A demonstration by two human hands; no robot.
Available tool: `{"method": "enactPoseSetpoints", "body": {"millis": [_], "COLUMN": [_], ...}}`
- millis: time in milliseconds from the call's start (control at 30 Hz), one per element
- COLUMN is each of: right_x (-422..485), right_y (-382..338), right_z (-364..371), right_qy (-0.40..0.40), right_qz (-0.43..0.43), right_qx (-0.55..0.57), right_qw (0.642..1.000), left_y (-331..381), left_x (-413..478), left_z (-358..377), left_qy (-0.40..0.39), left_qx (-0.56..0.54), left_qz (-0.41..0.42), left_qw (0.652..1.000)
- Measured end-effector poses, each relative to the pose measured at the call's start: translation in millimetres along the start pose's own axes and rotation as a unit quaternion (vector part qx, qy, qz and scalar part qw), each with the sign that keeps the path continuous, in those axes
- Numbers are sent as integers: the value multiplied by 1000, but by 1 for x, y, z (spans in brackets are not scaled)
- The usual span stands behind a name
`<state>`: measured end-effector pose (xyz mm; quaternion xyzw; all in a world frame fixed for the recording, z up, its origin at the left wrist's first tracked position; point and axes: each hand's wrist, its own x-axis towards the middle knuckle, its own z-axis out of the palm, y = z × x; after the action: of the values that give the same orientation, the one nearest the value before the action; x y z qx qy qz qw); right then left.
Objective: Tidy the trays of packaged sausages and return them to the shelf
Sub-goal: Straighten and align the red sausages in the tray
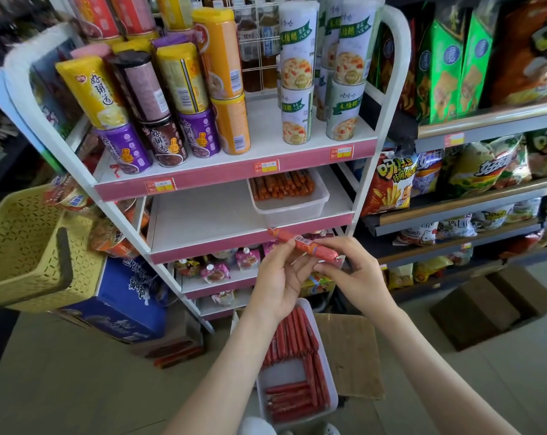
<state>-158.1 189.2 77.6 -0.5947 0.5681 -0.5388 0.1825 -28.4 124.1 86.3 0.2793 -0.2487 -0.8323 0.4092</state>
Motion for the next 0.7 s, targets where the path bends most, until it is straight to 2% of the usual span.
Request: {"method": "enactPoseSetpoints", "body": {"millis": [167, 300, 400, 433, 467, 533, 567, 667, 700], "right_x": [-1, -9, -26, -36, -49, -81, -99, -148, -162], "right_y": [8, 39, 76, 92, 110, 150, 171, 231, 248], "right_z": [8, 16, 26, 31, 37, 53, 64, 104, 119], "right_qy": [-9, -61, -143, -167, -193, -245, -272, -335, -358], "right_qz": [6, 104, 197, 228, 257, 298, 317, 348, 356], "right_qx": [5, -11, -34, -39, -42, -43, -51, -96, -110], "right_qw": [1000, 993, 969, 958, 946, 921, 907, 870, 856], "left_y": [-1, -5, -16, -23, -32, -54, -68, -109, -124], "left_x": [6, 19, 34, 39, 44, 54, 58, 67, 73], "left_z": [-11, -35, -81, -102, -125, -173, -197, -257, -275], "left_qy": [20, 95, 176, 204, 228, 236, 232, 193, 176], "left_qx": [-7, 143, 260, 304, 382, 569, 624, 707, 739], "left_qz": [-24, -66, -115, -128, -139, -149, -147, -159, -171], "left_qw": [999, 983, 942, 922, 885, 774, 731, 661, 628]}}
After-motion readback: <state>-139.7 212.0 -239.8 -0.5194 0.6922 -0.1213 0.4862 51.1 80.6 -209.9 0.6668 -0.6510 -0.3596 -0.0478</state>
